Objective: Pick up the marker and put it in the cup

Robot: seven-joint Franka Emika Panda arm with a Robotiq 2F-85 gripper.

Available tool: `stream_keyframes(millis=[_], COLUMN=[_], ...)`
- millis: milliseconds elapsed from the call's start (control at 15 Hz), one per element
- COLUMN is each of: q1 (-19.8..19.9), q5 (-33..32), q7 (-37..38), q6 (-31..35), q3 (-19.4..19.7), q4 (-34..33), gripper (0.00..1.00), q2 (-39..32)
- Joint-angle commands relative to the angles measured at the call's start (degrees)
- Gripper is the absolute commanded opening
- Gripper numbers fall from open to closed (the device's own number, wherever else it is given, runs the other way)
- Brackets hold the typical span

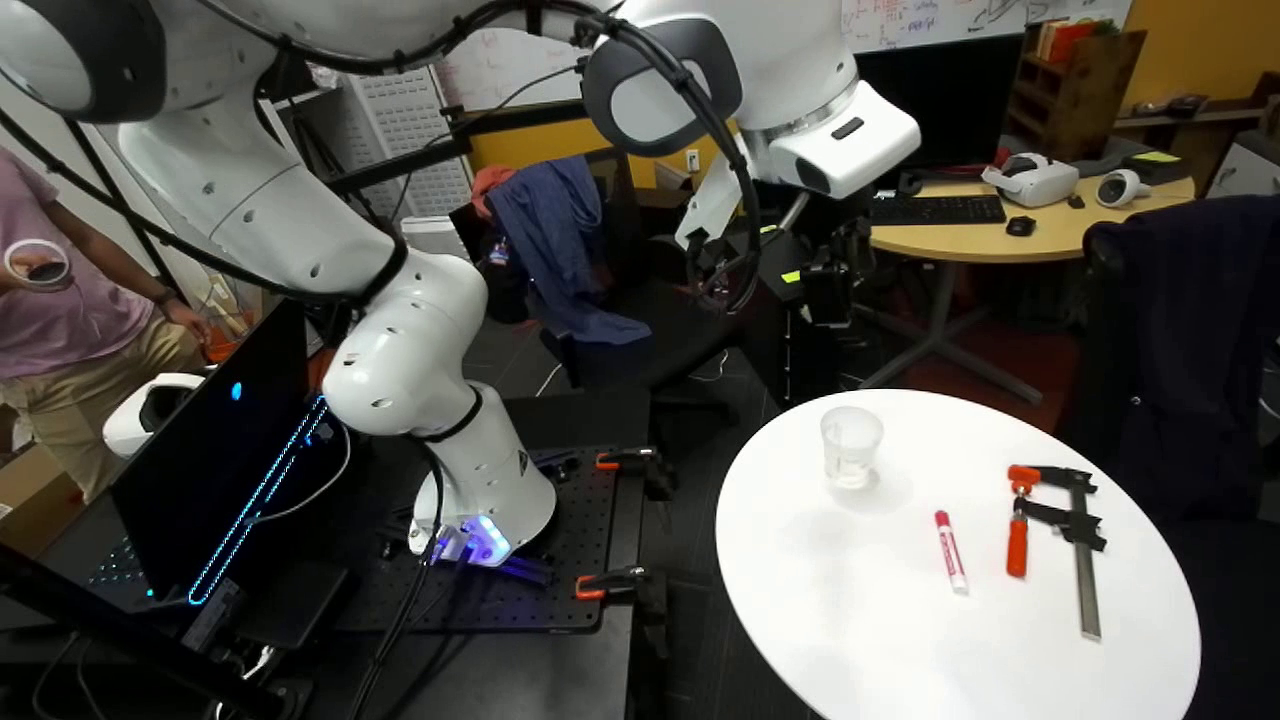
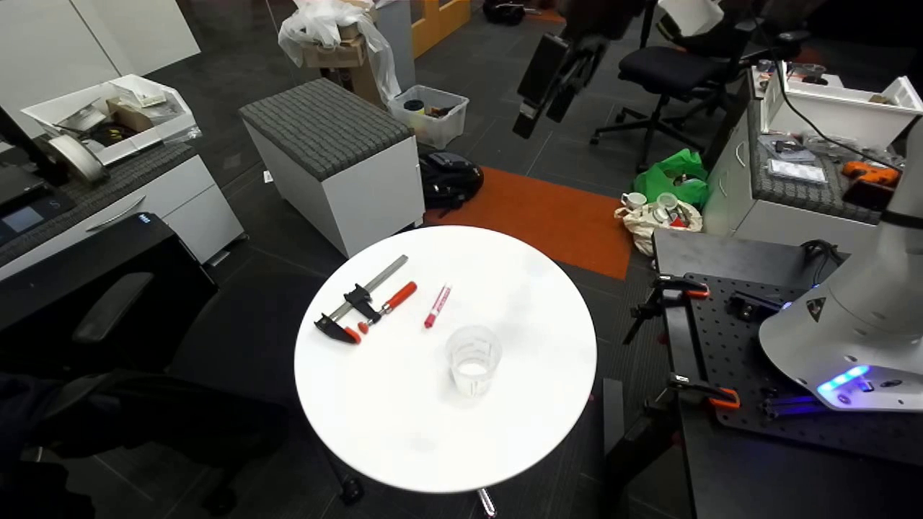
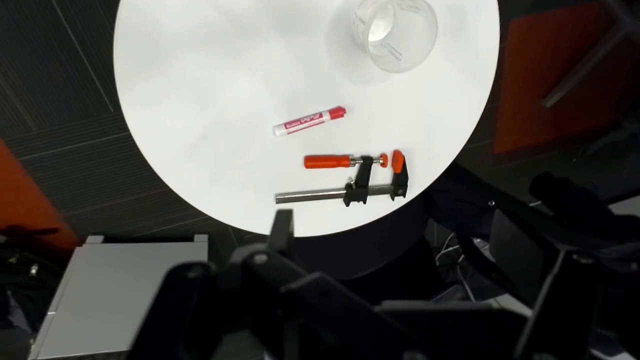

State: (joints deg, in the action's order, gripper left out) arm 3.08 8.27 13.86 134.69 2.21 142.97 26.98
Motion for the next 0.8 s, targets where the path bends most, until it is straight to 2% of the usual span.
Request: stream_keyframes(millis=[0,333,733], q1=[2.5,5.5,5.9], q5=[0.5,-0.8,-1.3], q7=[11.9,28.4,43.3], q6=[5.2,12.2,20.0], q3=[-4.1,-8.0,-8.8], q4=[-0.7,-0.5,-1.6], gripper=[1.0,1.0,1.0], q2=[-3.3,-7.2,-13.1])
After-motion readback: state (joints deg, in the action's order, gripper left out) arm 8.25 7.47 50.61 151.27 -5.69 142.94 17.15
